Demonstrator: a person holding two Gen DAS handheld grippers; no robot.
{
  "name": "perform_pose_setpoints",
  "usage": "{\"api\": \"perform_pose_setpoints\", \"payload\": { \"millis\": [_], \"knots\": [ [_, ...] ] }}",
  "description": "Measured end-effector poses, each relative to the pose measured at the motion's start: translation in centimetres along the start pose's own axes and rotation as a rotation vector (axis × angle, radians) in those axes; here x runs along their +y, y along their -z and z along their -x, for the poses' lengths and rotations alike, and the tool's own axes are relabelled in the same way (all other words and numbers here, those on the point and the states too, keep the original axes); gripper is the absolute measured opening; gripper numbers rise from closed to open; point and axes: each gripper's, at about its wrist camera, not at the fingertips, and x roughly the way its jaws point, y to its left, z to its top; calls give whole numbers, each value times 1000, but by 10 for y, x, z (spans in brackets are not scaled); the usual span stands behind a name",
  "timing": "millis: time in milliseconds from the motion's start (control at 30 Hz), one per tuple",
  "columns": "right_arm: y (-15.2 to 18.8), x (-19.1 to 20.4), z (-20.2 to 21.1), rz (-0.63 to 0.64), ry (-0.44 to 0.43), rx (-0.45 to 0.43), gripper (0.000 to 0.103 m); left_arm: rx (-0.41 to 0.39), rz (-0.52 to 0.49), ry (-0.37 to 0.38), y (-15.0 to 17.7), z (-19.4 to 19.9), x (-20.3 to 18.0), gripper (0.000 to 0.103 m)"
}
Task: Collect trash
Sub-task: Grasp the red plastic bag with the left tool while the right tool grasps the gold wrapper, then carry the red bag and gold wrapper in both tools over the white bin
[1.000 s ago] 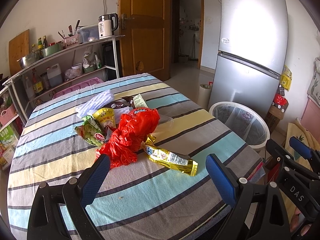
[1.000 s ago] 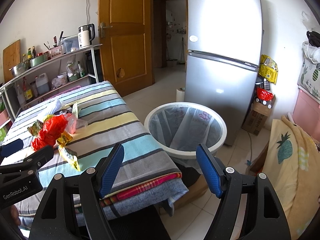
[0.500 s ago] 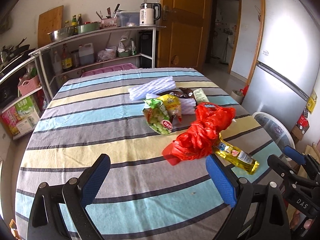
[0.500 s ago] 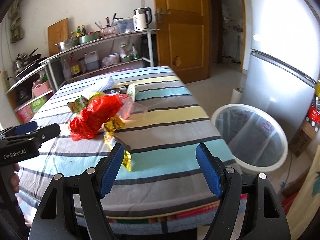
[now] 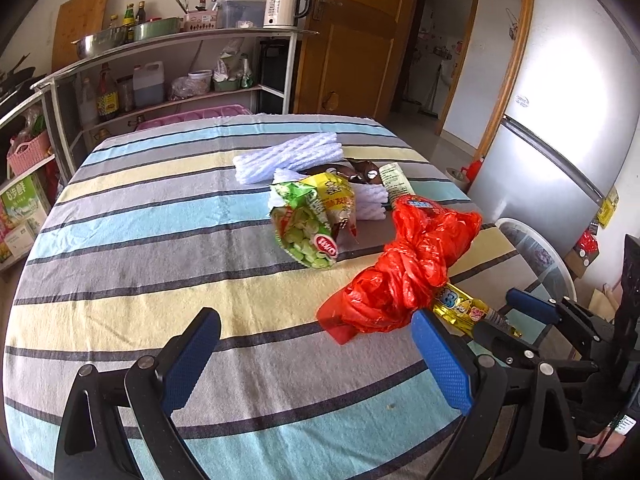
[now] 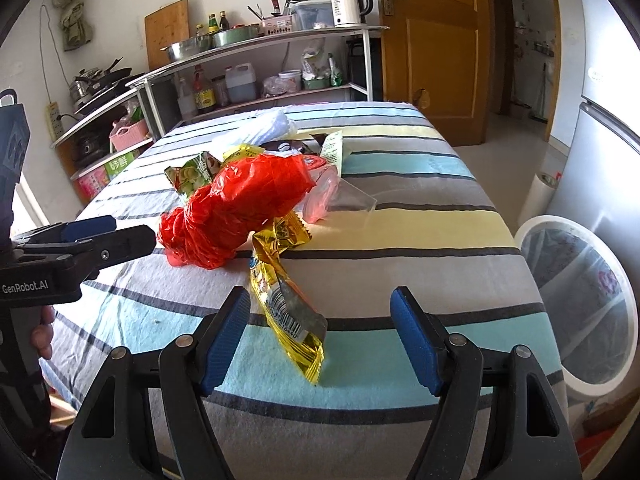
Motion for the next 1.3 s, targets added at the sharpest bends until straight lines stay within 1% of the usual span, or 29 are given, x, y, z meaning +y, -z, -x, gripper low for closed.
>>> {"api": "perform_pose_setpoints", "payload": {
  "millis": [67,100,167,200,233,300,367,400,500,567,633,700,767,833,867,900,1033,1067,1100,1167,1200,1233,1267,1300],
  "knots": [
    [0,0,-4,10,-11,12,56,-3,-14,15,-4,-4,-6,97],
    [-1,0,-5,10,-18,17,53,-3,-20,26,-5,-7,-8,97],
    [0,-2,-4,7,-44,17,39,11,-23,43,-8,-13,-11,97],
    [0,-2,-5,6,-52,22,36,16,-30,53,-9,-16,-14,97],
    [0,-2,-5,7,-58,26,30,22,-36,54,-10,-18,-15,97],
    [1,-2,-5,11,-64,29,24,34,-54,56,-11,-24,-20,97],
    [1,-3,-4,6,-68,28,11,55,-52,63,-12,-31,-21,97],
    [1,-5,-3,-2,-66,26,9,62,-50,66,-13,-34,-21,97],
    [1,-10,0,-23,-63,23,9,59,-54,63,-16,-37,-22,97],
    [2,-12,1,-30,-68,23,9,79,-31,69,-19,-41,-20,97],
    [3,-13,0,-38,-69,29,9,89,-21,61,-24,-46,-19,91],
    [1,-15,1,-46,-69,23,9,81,-31,55,-29,-46,-19,90],
    [1,-18,1,-53,-65,22,9,76,-65,52,-33,-46,-23,90],
    [1,-21,1,-63,-61,20,9,45,-121,36,-38,-46,-30,90],
    [0,-22,1,-69,-58,19,9,39,-146,40,-41,-48,-33,90],
    [0,-23,1,-76,-57,20,9,48,-161,51,-43,-53,-35,90],
    [-2,-27,0,-84,-60,20,9,93,-201,50,-42,-67,-43,90],
    [-2,-26,0,-83,-61,21,9,109,-209,55,-40,-68,-46,90],
    [-2,-27,0,-83,-59,23,9,105,-212,72,-39,-67,-49,90],
    [-1,-28,-2,-90,-60,25,9,111,-207,125,-36,-62,-52,85],
    [-1,-29,-2,-94,-61,25,9,113,-205,154,-36,-60,-53,79],
    [0,-30,-2,-97,-60,24,9,113,-205,164,-36,-60,-55,76],
    [0,-31,-3,-99,-59,24,9,115,-210,158,-36,-61,-57,75],
    [0,-33,-3,-102,-60,23,9,126,-213,143,-36,-65,-58,70]
  ]
}}
